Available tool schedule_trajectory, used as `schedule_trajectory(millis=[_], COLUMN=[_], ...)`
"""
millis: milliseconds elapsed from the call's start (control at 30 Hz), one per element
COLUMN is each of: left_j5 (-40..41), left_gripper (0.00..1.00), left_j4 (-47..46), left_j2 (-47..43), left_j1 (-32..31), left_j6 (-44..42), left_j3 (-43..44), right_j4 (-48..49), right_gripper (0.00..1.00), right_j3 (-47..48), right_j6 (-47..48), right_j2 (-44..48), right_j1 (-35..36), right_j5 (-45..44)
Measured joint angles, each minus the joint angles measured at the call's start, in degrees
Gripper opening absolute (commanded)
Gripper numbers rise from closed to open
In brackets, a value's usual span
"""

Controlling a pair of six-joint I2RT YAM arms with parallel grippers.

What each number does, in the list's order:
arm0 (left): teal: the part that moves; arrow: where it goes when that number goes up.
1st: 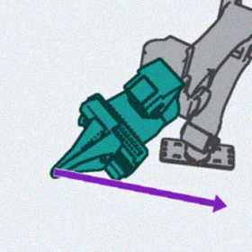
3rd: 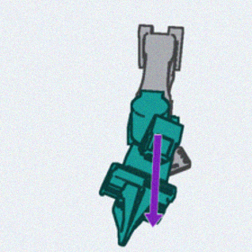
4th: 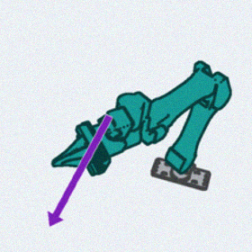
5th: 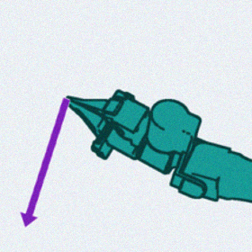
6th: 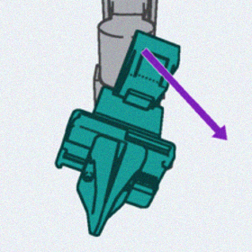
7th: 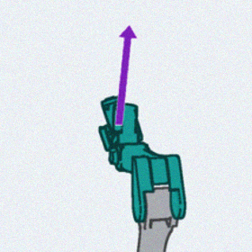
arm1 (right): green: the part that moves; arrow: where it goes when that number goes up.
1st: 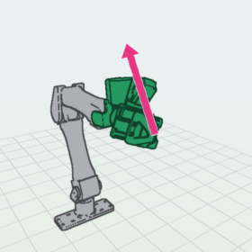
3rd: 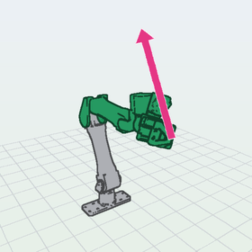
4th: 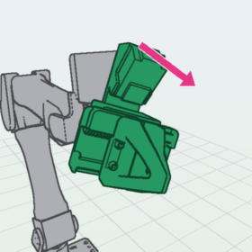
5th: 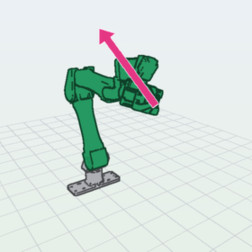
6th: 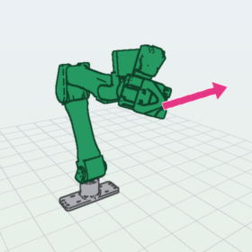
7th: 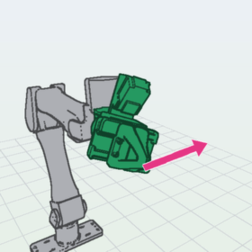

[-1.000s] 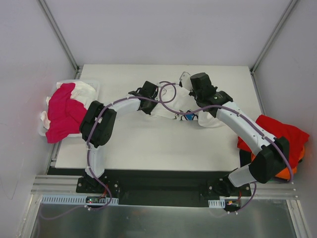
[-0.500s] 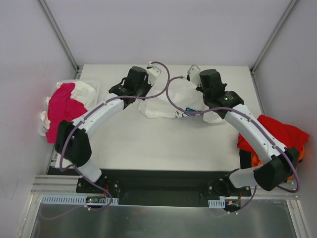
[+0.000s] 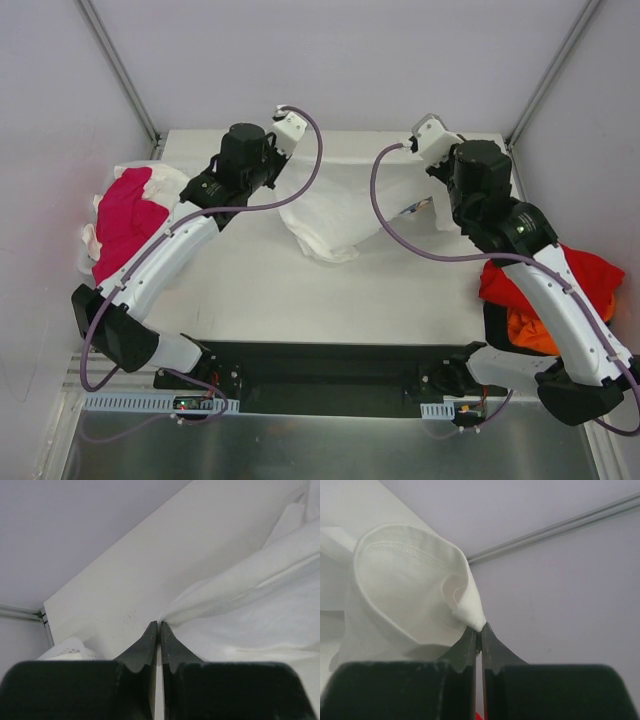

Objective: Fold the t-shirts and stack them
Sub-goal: Flatten out the tshirt

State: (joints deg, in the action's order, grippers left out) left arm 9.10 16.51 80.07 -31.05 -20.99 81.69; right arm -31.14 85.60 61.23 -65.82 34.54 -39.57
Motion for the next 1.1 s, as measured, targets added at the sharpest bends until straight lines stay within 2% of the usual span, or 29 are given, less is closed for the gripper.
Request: schedule_trajectory(millis=[433,800,1100], left_j5=[5.2,7.3,8.1], left_gripper=[0.0,0.0,0.0], left_j4=[-0.1,-0.6,-0.7], left_j2=[-0.2,2.5,4.7], left_j1=[0.1,4.2,5.6], left_j6=[-2.7,-2.0,-1.7], left_j3=[10.3,16.5,19.3], right_j4=[2.5,4.3,5.7], right_gripper=[0.01,0.01,0.09], right_j3=[6.4,10.3,15.2], right_j6=[4.3,6.0,6.4], right_j2=[0.3,-2.7,-8.0], right_j1=[0.0,-2.4,-3.4], right_j5=[-1.6,0.7,1.2])
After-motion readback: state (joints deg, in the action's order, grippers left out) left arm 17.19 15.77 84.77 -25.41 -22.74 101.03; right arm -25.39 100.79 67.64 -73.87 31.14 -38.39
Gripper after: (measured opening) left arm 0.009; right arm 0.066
